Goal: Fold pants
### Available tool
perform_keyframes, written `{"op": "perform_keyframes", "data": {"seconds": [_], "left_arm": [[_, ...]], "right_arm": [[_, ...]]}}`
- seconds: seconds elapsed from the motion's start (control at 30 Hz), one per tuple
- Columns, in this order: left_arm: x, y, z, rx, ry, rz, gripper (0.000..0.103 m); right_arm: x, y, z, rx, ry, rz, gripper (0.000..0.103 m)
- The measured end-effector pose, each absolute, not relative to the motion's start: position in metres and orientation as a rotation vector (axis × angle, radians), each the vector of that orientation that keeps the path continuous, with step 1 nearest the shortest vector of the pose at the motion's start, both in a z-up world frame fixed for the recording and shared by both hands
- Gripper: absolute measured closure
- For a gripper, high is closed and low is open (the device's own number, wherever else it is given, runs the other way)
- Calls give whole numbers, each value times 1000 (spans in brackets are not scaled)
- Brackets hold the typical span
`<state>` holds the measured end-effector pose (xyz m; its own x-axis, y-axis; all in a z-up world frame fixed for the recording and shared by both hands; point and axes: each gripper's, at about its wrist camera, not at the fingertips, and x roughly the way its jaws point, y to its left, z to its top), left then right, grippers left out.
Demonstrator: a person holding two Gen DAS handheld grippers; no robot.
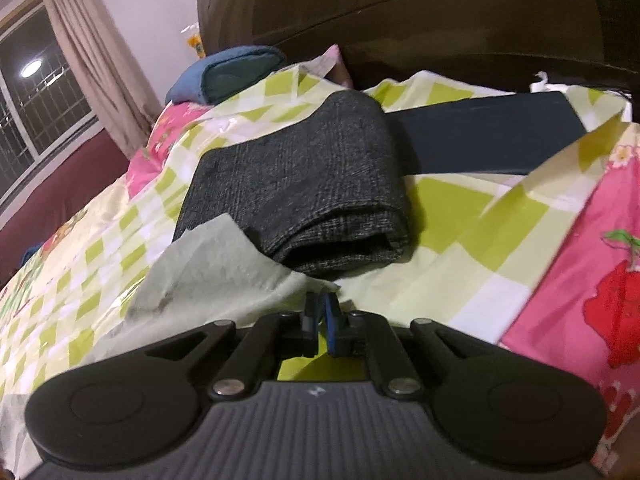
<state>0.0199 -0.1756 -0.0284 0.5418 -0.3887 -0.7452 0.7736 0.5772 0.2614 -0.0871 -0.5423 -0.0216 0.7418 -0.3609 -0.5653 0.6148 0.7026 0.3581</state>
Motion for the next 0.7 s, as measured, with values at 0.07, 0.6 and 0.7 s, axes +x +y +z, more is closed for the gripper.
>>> {"op": "perform_keyframes", "data": {"seconds": [0.07, 0.6, 0.7], "left_arm": [[20, -175, -28, 629, 690, -748, 7], [21, -175, -30, 618, 697, -754, 6], [22, -176, -30, 619, 698, -756, 6]], "right_arm": [[-87, -543, -23, 571, 487, -574, 96], [-102, -557, -23, 813, 460, -363, 47], [-91, -551, -22, 757, 497, -363, 43]]}}
